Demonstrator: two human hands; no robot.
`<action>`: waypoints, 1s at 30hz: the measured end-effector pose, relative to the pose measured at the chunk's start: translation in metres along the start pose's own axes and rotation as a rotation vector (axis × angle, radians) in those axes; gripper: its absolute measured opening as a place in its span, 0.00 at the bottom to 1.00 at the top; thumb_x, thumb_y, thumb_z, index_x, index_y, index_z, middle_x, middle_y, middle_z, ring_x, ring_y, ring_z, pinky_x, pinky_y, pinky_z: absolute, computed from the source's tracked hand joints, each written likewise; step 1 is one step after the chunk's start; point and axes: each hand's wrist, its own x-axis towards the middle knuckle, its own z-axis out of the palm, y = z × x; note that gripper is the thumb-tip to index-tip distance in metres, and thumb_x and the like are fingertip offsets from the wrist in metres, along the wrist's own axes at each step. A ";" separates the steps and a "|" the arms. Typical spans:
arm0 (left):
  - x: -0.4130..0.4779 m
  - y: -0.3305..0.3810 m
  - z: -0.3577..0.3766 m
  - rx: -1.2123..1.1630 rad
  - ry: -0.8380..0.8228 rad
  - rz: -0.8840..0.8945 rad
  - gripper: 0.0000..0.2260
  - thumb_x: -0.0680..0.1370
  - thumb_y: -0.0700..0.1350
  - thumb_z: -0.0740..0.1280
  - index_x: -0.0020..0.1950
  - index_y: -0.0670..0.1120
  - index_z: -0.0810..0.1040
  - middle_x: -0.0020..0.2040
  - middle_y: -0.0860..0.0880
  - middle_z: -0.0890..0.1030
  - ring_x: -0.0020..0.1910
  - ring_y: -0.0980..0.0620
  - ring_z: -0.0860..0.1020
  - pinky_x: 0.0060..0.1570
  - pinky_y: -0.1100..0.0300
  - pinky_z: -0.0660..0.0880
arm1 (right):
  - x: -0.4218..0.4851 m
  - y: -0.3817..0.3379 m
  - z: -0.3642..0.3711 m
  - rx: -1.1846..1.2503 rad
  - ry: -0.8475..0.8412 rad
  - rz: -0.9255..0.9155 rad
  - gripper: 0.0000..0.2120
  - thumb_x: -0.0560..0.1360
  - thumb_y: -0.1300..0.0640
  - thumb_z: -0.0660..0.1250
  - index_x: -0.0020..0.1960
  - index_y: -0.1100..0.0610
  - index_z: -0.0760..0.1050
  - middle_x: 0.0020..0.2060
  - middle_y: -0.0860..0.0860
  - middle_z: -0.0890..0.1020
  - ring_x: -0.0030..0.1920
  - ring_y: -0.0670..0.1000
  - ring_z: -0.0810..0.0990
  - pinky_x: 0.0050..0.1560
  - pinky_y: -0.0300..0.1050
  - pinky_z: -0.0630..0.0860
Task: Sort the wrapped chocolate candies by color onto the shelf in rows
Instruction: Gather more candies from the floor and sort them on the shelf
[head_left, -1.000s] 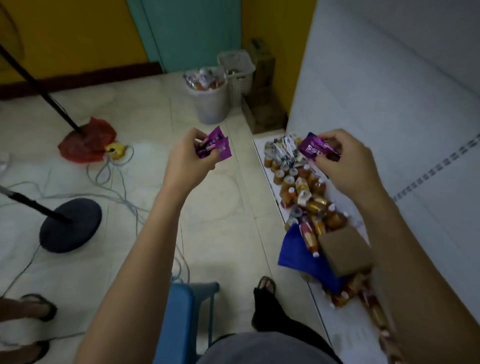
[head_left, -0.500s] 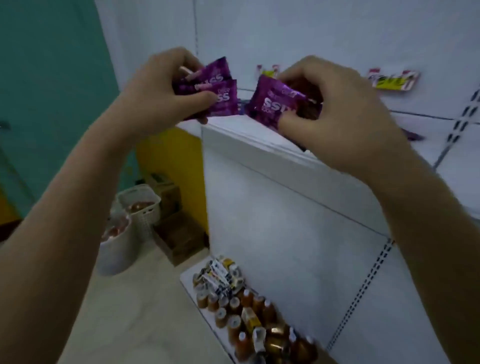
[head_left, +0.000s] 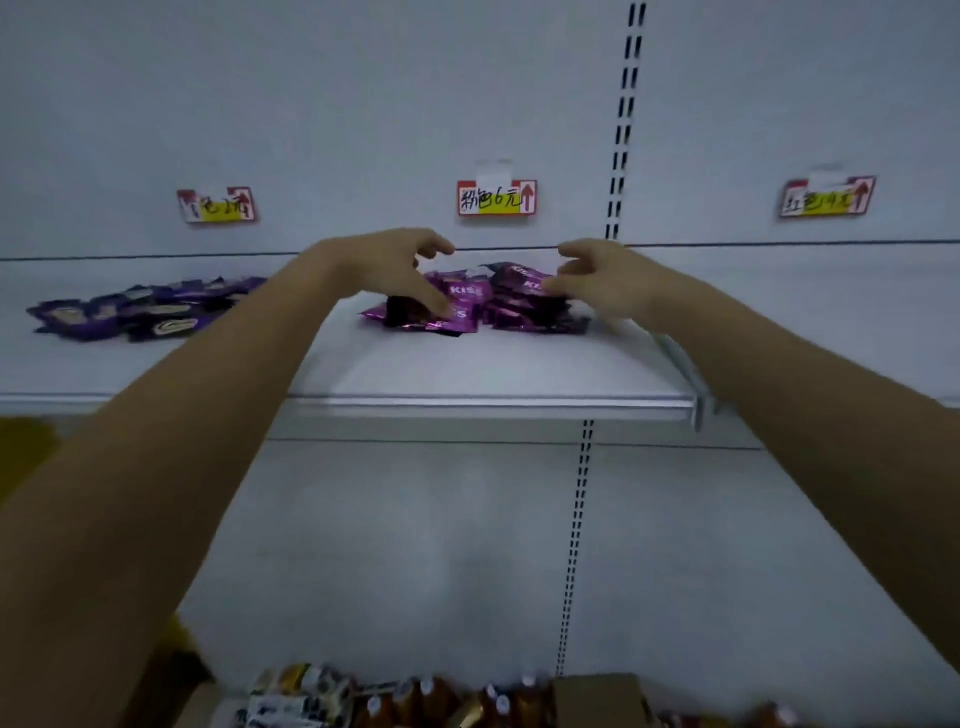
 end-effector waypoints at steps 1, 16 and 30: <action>0.001 -0.004 0.001 -0.008 0.010 0.052 0.33 0.70 0.54 0.75 0.72 0.57 0.66 0.73 0.53 0.64 0.70 0.51 0.64 0.67 0.53 0.63 | 0.002 0.004 0.001 -0.051 0.049 -0.029 0.28 0.76 0.47 0.66 0.73 0.53 0.63 0.68 0.53 0.72 0.65 0.52 0.72 0.60 0.39 0.65; 0.006 -0.027 0.021 0.363 0.370 0.237 0.33 0.74 0.71 0.51 0.76 0.57 0.59 0.79 0.50 0.53 0.77 0.47 0.52 0.72 0.36 0.51 | 0.000 0.001 0.014 -0.550 0.178 -0.378 0.28 0.75 0.36 0.57 0.72 0.48 0.67 0.74 0.54 0.63 0.74 0.54 0.61 0.73 0.51 0.55; -0.164 -0.003 0.152 0.122 1.002 0.539 0.17 0.78 0.44 0.62 0.66 0.42 0.75 0.65 0.45 0.76 0.64 0.45 0.74 0.64 0.47 0.69 | -0.181 0.062 0.106 -0.363 0.704 -0.488 0.24 0.78 0.49 0.63 0.71 0.59 0.68 0.72 0.59 0.65 0.72 0.59 0.63 0.71 0.63 0.56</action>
